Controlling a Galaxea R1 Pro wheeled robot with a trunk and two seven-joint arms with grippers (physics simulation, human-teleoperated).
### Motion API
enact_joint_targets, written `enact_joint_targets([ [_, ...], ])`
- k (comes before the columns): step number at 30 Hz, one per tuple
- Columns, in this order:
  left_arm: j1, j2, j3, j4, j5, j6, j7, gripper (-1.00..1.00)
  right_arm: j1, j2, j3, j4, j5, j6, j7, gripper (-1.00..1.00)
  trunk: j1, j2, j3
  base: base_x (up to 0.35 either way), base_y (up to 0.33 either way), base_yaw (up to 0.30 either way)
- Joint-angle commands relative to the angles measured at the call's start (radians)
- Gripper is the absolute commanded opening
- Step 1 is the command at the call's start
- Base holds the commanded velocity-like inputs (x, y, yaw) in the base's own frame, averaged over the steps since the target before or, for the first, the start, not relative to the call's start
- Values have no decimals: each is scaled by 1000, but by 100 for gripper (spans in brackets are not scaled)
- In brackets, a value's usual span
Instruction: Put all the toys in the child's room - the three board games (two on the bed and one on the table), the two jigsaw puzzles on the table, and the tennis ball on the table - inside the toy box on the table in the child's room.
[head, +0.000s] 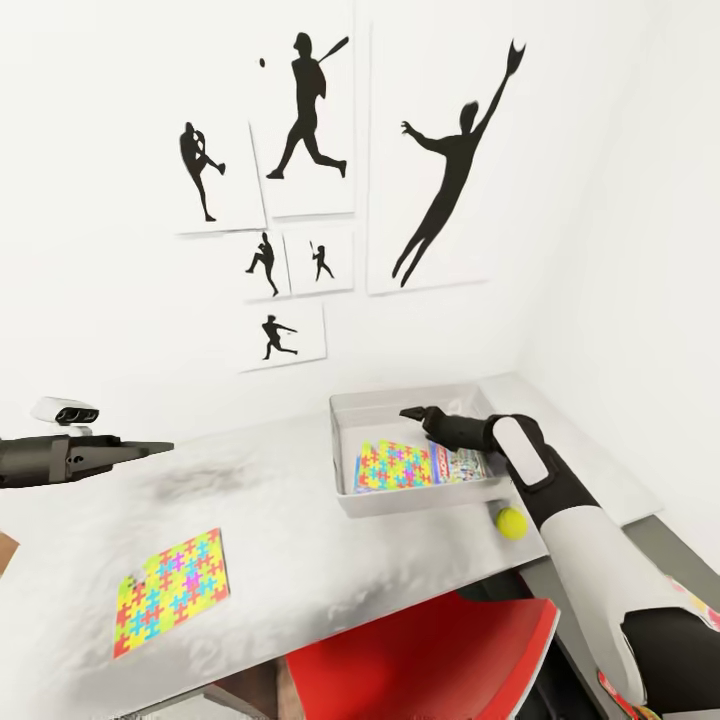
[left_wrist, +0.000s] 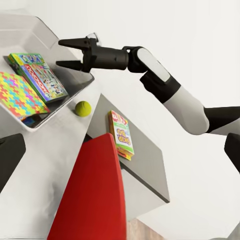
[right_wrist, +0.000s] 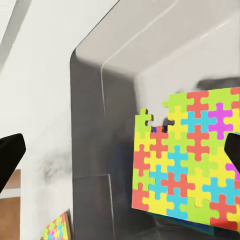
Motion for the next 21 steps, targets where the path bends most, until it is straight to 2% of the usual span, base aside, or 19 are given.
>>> enact_joint_targets([
  [1, -1, 0, 0, 0, 0, 11, -4, 100, 0, -1, 2, -4, 7, 3, 6, 100, 0, -2, -2, -126, 89, 0],
  [7, -1, 0, 0, 1, 1, 11, -4, 100, 1, -1, 2, -19, 7, 5, 8, 100, 0, -2, -2, -118, 81, 0],
  [21, -1, 0, 0, 2, 1, 11, -4, 100, 46, -1, -2, -223, 5, 59, 8, 100, 0, -2, 4, -13, 8, 0],
])
